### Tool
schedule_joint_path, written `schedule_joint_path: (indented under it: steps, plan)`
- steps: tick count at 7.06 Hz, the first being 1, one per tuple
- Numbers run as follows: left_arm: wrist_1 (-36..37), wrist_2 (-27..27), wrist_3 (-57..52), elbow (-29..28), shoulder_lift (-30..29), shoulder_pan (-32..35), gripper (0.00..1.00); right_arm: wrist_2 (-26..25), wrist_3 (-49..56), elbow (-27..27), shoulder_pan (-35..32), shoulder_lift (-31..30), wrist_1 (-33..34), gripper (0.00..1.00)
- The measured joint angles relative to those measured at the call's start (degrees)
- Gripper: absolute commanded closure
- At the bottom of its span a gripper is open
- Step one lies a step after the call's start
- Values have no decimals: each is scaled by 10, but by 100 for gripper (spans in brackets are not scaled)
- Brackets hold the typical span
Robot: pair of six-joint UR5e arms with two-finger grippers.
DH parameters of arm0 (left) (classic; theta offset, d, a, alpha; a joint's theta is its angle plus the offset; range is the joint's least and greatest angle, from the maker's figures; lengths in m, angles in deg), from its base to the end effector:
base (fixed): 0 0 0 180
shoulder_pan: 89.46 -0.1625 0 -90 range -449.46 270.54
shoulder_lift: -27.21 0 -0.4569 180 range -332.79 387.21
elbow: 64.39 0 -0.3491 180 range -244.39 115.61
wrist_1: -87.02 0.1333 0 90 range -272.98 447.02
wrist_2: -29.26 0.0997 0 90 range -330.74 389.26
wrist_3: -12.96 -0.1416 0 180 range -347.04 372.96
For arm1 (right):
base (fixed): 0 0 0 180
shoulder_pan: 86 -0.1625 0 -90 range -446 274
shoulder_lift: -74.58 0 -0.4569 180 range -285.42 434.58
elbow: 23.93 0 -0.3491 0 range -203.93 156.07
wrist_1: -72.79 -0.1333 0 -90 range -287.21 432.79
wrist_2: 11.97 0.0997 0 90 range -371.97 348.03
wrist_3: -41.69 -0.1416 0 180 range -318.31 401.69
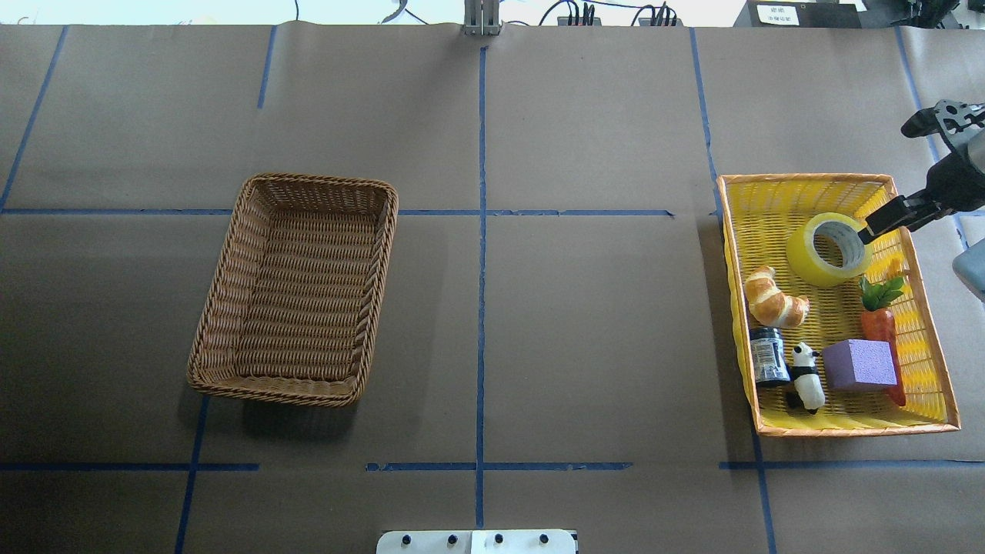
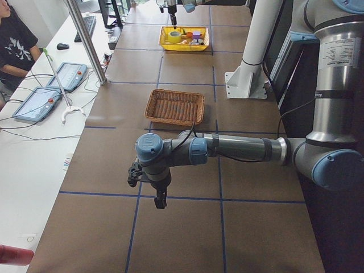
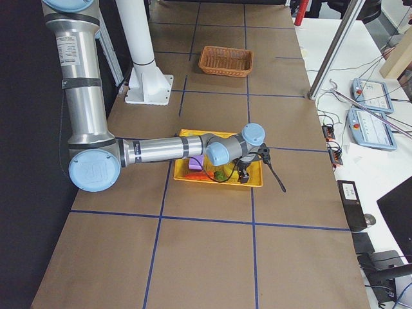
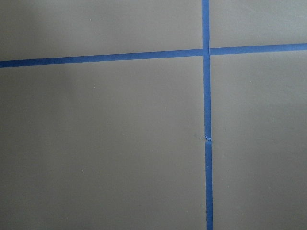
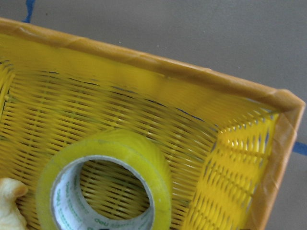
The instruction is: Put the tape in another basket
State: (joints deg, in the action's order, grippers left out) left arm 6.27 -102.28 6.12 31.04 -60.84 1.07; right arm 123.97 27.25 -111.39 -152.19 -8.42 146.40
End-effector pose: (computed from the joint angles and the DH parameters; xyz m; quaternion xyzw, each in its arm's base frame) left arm -0.0433 -0.4211 0.7134 -0.0242 0.3565 0.0336 0.9334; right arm -0.1859 -0.4994 0.6454 0.0317 -0.4172 -0.1443 0.8967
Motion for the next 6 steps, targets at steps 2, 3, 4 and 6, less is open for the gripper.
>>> schedule_joint_path:
  steps: [2, 3, 4, 6]
  plan:
    - [-1, -32, 1, 0, 1, 0, 0, -13, -7, 9, 16, 12, -5, 21]
    - [-1, -40, 1, -1, 1, 0, 0, -15, -9, 14, 18, 11, -6, 24]
    - [-1, -43, 1, -1, 2, 0, 0, -15, -9, 21, 20, 12, -6, 36]
    - [0, -61, 1, -2, 2, 0, 0, -16, -11, 28, 25, 13, -6, 100]
